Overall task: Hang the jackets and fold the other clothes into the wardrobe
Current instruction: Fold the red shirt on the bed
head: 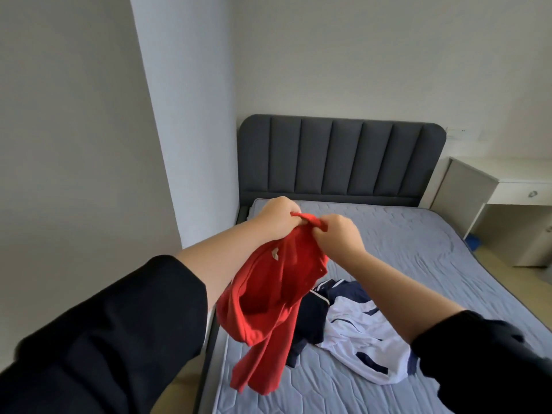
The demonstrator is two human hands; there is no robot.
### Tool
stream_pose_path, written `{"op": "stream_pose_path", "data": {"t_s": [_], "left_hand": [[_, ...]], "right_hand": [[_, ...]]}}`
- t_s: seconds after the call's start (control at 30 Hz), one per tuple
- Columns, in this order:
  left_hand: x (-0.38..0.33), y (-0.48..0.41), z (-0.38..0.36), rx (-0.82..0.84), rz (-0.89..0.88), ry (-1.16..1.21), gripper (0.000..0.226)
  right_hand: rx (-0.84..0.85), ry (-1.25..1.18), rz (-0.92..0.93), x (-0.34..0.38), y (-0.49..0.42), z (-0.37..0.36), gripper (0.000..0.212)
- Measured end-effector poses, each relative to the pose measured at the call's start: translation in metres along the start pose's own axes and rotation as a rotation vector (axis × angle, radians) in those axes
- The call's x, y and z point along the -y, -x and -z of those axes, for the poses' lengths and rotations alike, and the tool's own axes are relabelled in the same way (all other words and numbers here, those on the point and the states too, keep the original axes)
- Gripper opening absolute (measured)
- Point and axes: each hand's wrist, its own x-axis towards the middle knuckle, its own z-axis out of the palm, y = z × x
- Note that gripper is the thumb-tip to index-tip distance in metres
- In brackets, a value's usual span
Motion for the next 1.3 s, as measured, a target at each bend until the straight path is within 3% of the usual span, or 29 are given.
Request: {"op": "stream_pose_path", "data": {"t_s": [0.07, 0.17, 0.37, 0.5, 0.73, 0.87, 1.0, 1.07, 1.17, 1.3], "left_hand": [[0.008, -0.001, 0.008, 0.072, -0.005, -0.041, 0.014], [0.018, -0.002, 0.014, 0.026, -0.011, -0.174, 0.002], [0.049, 0.022, 0.024, -0.031, 0.024, -0.392, 0.009], [0.081, 0.056, 0.04, -0.015, 0.184, -0.561, 0.013], [0.134, 0.124, 0.108, -0.152, 0.15, -0.516, 0.01], [0.123, 0.144, 0.153, -0.087, 0.143, -0.3, 0.018], [0.094, 0.166, 0.196, -0.037, 0.116, -0.209, 0.017], [0.077, 0.179, 0.215, 0.003, 0.061, -0.206, 0.017], [0.044, 0.205, 0.225, 0.01, 0.003, -0.331, 0.013], [0.013, 0.259, 0.204, -0.026, 0.102, -0.634, 0.012]], "right_hand": [[-0.085, 0.101, 0.075, 0.0, -0.002, 0.0, 0.027], [-0.141, 0.238, 0.272, 0.012, -0.005, -0.008, 0.028], [0.057, 0.406, 0.407, 0.062, -0.008, -0.038, 0.018], [-0.022, 0.364, 0.465, 0.1, 0.016, -0.049, 0.017], [-0.177, -0.08, 0.139, 0.183, 0.049, -0.046, 0.021], [-0.015, -0.374, -0.154, 0.225, 0.063, -0.037, 0.016], [0.163, -0.436, -0.103, 0.251, 0.096, -0.004, 0.019], [0.221, -0.317, -0.017, 0.262, 0.116, 0.019, 0.017], [0.158, 0.171, 0.112, 0.267, 0.144, 0.048, 0.016], [0.073, 0.672, 0.138, 0.257, 0.19, 0.085, 0.016]]}}
